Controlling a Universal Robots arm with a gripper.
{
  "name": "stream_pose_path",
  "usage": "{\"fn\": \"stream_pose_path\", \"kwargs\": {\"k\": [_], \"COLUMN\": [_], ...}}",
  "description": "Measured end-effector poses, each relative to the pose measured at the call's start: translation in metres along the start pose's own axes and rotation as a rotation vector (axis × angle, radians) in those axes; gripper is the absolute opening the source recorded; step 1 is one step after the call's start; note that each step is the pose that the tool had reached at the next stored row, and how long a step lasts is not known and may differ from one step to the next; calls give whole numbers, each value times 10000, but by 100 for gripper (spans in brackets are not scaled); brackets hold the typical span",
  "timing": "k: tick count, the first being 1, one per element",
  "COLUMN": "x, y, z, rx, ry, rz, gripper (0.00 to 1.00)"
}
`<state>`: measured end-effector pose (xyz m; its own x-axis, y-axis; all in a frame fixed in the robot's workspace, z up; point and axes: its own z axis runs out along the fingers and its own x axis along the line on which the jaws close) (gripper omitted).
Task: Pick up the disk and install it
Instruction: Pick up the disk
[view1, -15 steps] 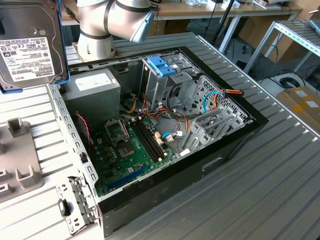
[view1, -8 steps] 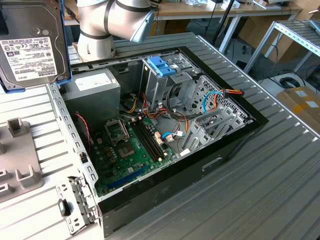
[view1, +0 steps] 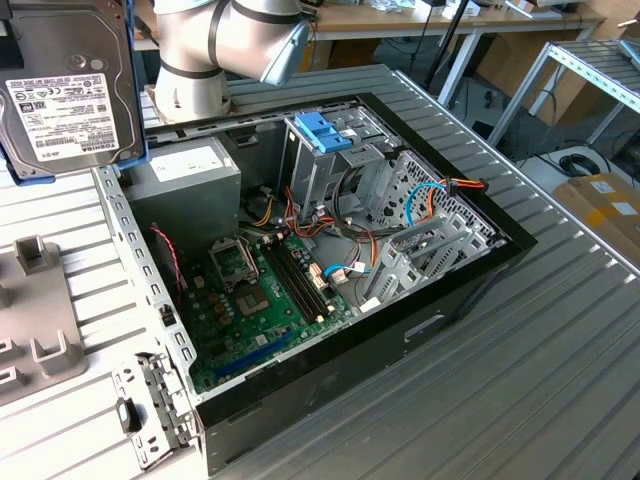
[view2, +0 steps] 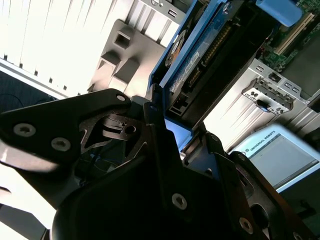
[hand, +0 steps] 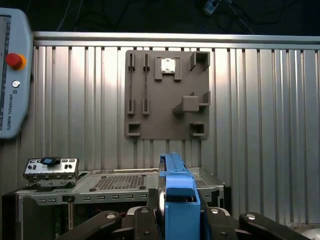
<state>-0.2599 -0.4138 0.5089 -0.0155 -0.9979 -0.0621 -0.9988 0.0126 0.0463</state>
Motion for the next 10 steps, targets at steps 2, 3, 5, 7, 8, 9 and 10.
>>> {"fn": "stream_pose_path", "kwargs": {"k": [2,3,5,7,8,9,10], "x": [0,0,0,-1,-1,-1,-1], "y": [-9,-13,-20,-27,-31,-37,-43], "z": [0,0,0,-1,0,0,-1], "rx": [0,0,0,-1,0,0,-1], "ry": [0,0,1,1,0,0,1], "rz": [0,0,0,0,0,-1,0], "gripper": [37,37,37,37,37,37,37]}}
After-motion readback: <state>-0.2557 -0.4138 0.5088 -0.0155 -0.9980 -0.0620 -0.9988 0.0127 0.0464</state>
